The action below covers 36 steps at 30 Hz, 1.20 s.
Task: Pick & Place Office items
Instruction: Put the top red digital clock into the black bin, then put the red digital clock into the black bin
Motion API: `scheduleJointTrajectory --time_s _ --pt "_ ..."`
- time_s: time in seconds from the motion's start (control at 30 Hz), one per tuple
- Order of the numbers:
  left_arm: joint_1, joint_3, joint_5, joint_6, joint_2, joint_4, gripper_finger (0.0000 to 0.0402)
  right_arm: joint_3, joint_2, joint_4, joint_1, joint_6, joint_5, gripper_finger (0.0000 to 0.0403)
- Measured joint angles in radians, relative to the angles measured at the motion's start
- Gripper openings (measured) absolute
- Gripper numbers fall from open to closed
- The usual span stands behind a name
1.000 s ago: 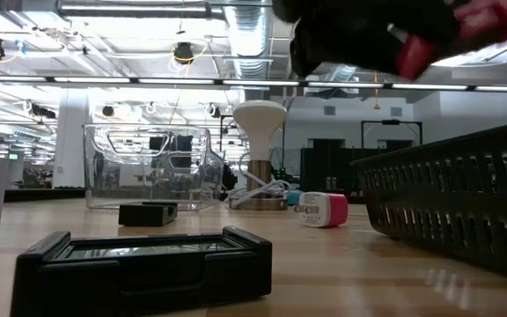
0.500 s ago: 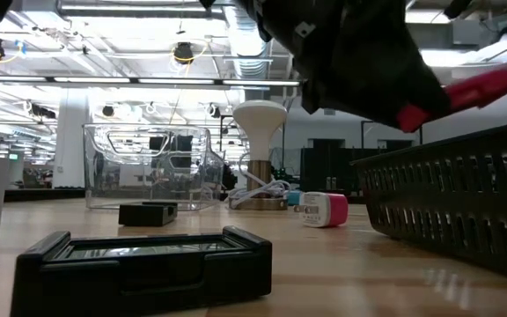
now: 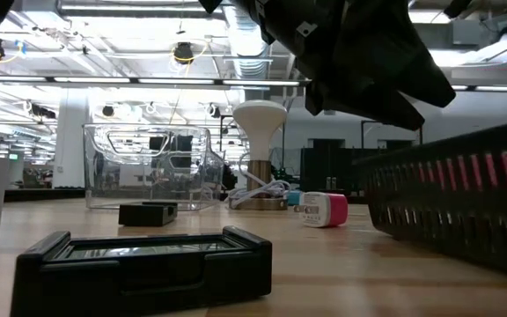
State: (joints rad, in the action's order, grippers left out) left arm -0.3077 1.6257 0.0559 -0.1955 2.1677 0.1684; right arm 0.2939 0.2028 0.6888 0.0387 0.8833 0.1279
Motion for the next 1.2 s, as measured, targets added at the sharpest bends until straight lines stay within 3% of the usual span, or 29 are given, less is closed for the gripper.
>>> scheduleJointTrajectory --time_s 0.3,0.5,0.67,0.9,1.07,1.2 --pt "-0.001 -0.001 0.015 -0.003 -0.075 0.062 0.0195 0.0 0.0 0.003 0.0 0.008 -0.016 0.0228" --pt "-0.038 -0.058 0.004 -0.024 -0.237 0.224 0.0195 0.0 0.0 0.007 0.0 0.008 -0.018 0.0228" --pt "-0.115 -0.176 0.004 -0.175 -0.414 0.388 0.0195 0.0 0.0 0.009 0.0 0.011 -0.023 0.0228" --pt "-0.31 -0.376 0.048 -0.746 -0.698 0.619 0.0195 0.0 0.0 0.01 0.0 0.006 -0.023 0.0228" --pt "-0.5 -0.518 0.092 -1.273 -0.854 0.635 0.0195 0.0 0.0 0.009 0.0 -0.031 -0.009 0.0228" --pt "-0.636 -0.61 0.089 -1.659 -0.902 0.636 0.0195 0.0 0.0 0.049 0.0 -0.068 0.022 0.0228"
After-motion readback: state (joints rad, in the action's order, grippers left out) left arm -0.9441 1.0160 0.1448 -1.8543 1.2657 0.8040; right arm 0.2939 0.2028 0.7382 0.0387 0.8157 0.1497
